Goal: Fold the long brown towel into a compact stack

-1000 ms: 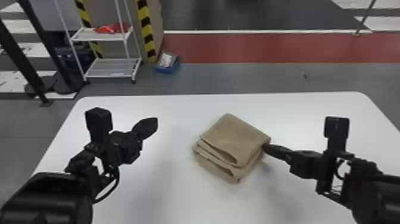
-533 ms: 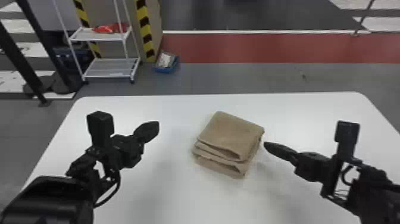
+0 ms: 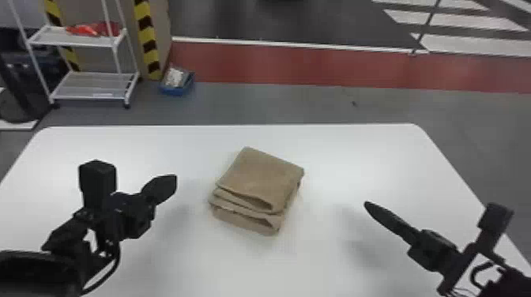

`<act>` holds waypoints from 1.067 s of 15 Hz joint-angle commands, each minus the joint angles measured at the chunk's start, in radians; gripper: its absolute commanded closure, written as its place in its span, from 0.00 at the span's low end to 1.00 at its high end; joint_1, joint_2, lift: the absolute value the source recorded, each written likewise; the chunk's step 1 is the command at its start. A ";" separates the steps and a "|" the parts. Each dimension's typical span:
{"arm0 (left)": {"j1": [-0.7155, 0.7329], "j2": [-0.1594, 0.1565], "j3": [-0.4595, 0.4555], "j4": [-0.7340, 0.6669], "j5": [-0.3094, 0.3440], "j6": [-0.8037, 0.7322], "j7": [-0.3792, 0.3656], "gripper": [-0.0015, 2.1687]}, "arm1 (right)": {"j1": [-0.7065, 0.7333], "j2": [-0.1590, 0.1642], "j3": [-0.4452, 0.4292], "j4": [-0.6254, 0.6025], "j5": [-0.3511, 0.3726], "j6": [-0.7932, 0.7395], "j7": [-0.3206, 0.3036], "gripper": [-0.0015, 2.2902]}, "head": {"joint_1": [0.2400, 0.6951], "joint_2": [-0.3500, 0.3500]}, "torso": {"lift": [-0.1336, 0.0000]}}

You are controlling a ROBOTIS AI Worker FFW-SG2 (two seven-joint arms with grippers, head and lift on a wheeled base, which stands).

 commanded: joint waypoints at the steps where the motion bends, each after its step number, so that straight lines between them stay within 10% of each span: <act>1: -0.002 -0.002 -0.009 0.027 -0.008 -0.015 0.000 0.95 | 0.031 0.001 -0.021 -0.038 -0.032 0.000 0.008 0.96 | 1.00 0.30 | 0.07; 16: 0.078 -0.012 -0.142 -0.013 0.008 -0.003 -0.009 0.95 | 0.083 0.001 -0.045 -0.088 -0.095 0.000 0.017 0.96 | 1.00 0.13 | 0.07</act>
